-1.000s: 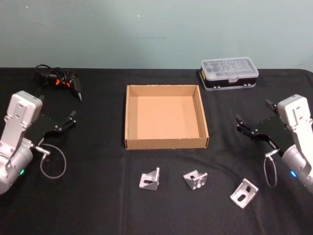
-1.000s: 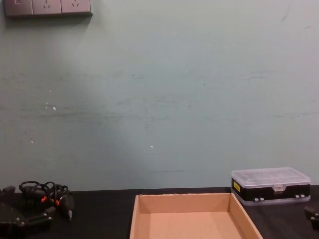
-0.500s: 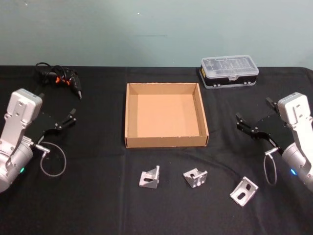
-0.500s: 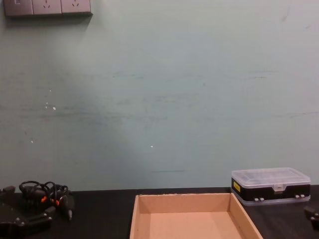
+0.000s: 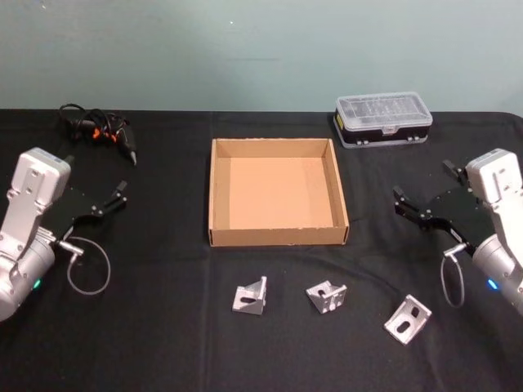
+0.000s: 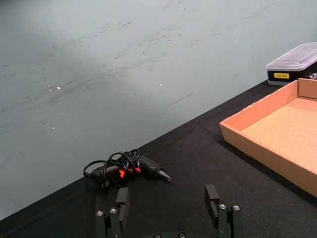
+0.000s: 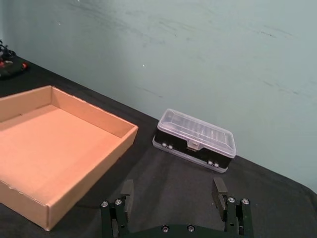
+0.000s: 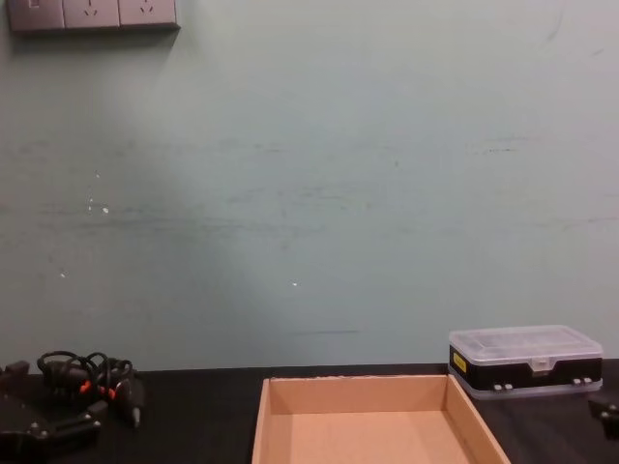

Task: Use one hand to pick up the angle iron from the table and place it into the box.

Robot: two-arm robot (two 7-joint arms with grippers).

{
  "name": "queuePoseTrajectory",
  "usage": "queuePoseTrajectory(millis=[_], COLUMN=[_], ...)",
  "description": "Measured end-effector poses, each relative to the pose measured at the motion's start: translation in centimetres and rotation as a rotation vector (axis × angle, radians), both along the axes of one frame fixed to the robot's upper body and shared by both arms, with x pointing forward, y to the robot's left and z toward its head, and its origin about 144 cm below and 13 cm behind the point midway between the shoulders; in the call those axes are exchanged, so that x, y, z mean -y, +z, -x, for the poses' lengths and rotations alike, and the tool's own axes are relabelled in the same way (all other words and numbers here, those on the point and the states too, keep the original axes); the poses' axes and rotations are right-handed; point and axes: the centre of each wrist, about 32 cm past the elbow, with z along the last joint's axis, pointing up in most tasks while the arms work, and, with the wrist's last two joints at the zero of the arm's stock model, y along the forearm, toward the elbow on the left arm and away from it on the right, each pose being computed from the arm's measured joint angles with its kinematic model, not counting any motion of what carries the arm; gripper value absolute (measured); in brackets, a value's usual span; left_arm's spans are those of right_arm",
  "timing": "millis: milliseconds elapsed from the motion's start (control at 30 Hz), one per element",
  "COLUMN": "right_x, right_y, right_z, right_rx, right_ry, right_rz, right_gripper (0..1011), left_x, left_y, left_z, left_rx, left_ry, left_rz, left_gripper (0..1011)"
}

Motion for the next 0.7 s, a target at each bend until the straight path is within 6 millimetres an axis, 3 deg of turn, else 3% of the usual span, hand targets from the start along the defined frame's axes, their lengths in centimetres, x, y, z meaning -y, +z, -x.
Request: queuePoseTrajectory(millis=[400,600,700], right_x=[1.1,2.3,2.5], right_y=[4.9,8.3,9.2], right_z=[2.1,3.7,4.1], right_rx=[-0.048,-0.176,-0.226], right_ry=[0.059,0.12,0.149], right_rz=[-0.048,-0.094,-0.102], right_gripper=[1003,1003,1003], left_x=[0.0,0.0,0.0], left_y=[0.0,0.0,0.0], left_z=[0.0,0.0,0.0], left_rx=[0.0,0.0,0.0], left_ry=[0.0,0.0,0.0], left_rz=[0.0,0.0,0.0], left_gripper=[1000,1000,1000])
